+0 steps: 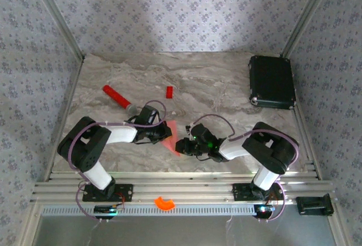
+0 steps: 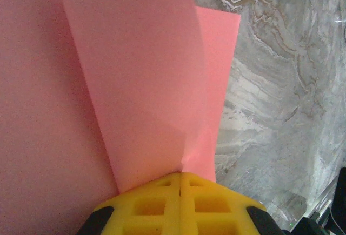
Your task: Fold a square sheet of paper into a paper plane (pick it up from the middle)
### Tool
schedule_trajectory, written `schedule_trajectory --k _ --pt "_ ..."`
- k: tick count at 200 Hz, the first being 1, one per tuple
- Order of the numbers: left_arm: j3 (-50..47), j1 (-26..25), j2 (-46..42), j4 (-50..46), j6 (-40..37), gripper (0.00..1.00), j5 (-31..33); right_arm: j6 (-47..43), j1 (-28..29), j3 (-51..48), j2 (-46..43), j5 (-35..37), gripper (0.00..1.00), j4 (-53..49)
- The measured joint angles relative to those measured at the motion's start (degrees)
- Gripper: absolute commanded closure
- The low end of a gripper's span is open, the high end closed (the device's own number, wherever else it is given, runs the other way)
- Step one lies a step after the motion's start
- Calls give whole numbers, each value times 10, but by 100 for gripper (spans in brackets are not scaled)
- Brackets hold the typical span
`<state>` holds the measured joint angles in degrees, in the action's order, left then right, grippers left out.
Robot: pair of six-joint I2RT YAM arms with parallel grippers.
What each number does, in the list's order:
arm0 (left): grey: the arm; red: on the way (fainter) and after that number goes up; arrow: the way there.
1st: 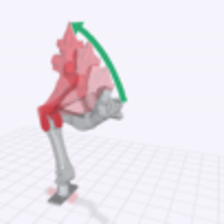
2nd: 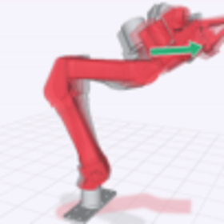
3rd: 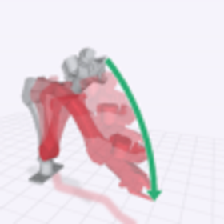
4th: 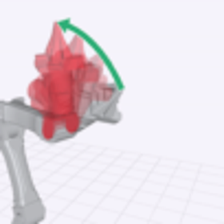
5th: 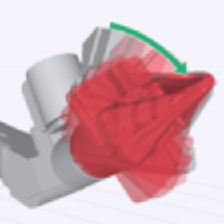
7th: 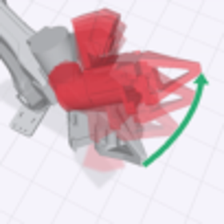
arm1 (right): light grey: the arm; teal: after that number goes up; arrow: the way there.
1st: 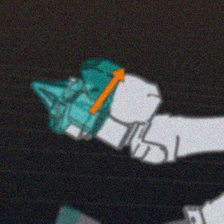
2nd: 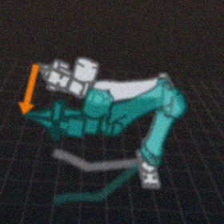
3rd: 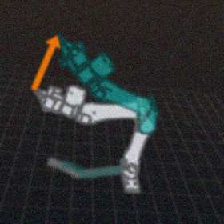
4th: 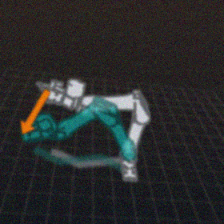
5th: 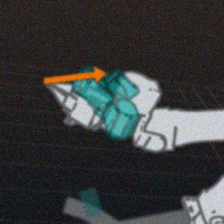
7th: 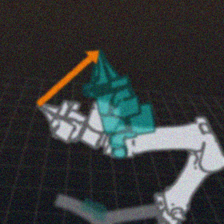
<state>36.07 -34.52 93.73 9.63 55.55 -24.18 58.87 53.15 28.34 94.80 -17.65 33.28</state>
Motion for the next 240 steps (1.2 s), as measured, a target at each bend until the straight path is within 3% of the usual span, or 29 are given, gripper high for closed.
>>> schedule_trajectory --k 21,45,62,115,156,187,202,240 --pt "0 0 0 0 0 100 0 -7 3 0 -18 -7 83 -42" --pt "0 0 0 0 0 100 0 -15 5 0 -22 -9 96 -62" --pt "0 0 1 0 0 100 -3 -19 8 0 -22 -9 98 -66" --pt "0 0 1 0 0 100 -7 -19 10 1 -27 -7 88 -76" --pt "0 0 1 0 0 100 -7 -35 11 1 -50 -9 95 -122" --pt "0 0 1 0 0 100 -11 -38 13 1 -45 -15 88 -121" --pt "0 0 1 -1 0 100 -11 -38 13 1 -50 -18 79 -123" --pt "0 0 1 -2 0 100 -11 -51 -15 7 -124 -17 67 -201"
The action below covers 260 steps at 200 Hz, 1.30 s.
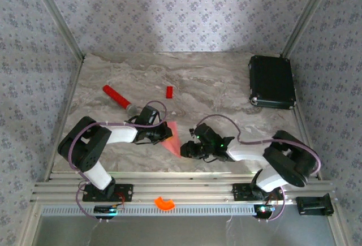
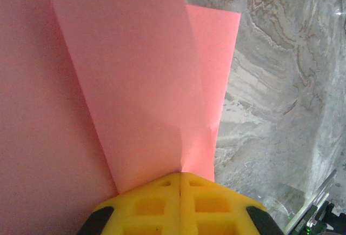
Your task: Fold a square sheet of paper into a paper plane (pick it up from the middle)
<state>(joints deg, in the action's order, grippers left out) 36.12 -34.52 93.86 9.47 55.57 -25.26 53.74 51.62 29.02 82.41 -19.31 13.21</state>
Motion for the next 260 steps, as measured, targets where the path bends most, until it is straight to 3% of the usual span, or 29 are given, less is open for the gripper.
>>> schedule_trajectory --k 37,66,154,260 --pt "0 0 0 0 0 100 0 -21 -32 59 -13 -9 90 -21" --pt "0 0 0 0 0 100 0 -35 -17 122 44 -26 99 -28" --pt "0 0 0 0 0 100 0 -43 6 171 167 -30 100 -69" --pt "-3 -7 -2 -16 0 100 -31 16 68 29 104 41 100 70"
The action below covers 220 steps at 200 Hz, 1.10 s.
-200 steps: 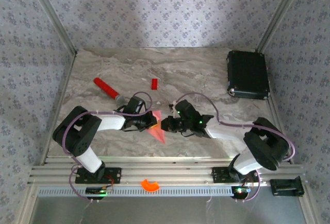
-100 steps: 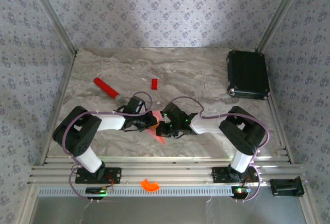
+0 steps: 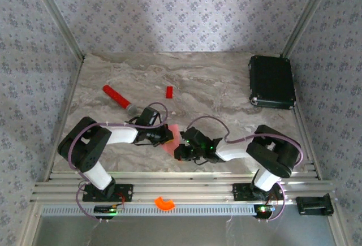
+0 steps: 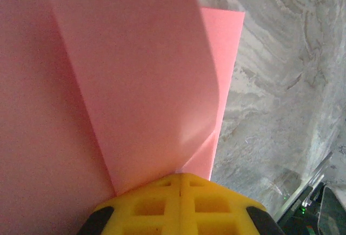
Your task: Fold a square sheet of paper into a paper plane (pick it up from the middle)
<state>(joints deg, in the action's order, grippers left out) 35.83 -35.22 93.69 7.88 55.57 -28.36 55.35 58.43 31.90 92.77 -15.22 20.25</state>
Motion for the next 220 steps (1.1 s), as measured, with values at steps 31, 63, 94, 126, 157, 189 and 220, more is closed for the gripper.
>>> schedule_trajectory --k 31,63,94,126,157,189,220 --pt "0 0 0 -1 0 100 -2 10 2 -18 -39 5 98 -25" --pt "0 1 -1 3 0 100 7 -3 1 12 -81 2 99 -91" --pt "0 1 -2 3 0 100 11 -20 -14 76 -50 -7 99 -106" --pt "0 2 -3 3 0 100 14 -25 -17 116 17 -10 99 -113" --pt "-1 2 -3 3 0 100 14 -18 -22 80 32 -11 99 -102" --pt "-3 2 -4 3 0 100 12 12 -20 -1 -16 -4 98 -34" --pt "-4 2 -5 2 0 100 7 37 -2 -58 -60 14 99 -3"
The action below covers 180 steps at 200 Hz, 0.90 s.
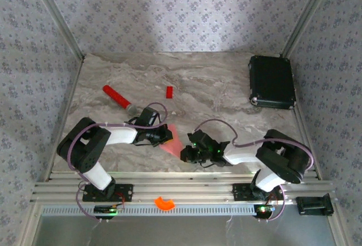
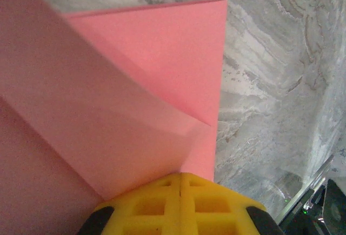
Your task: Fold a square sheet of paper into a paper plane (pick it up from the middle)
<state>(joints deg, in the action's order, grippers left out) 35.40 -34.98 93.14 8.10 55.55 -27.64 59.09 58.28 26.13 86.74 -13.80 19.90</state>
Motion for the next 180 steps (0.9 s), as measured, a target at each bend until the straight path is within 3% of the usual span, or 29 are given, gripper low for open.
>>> schedule_trajectory --k 53,99,148,180 --pt "0 2 0 0 0 100 3 11 25 -24 -64 13 100 -64" --pt "-1 3 -2 2 0 100 6 2 -24 -12 -130 7 100 -97" --pt "-1 3 -1 3 0 100 6 -29 -43 86 -28 -34 99 -98" --pt "-1 3 -1 3 0 100 6 -28 -37 64 22 -42 99 -80"
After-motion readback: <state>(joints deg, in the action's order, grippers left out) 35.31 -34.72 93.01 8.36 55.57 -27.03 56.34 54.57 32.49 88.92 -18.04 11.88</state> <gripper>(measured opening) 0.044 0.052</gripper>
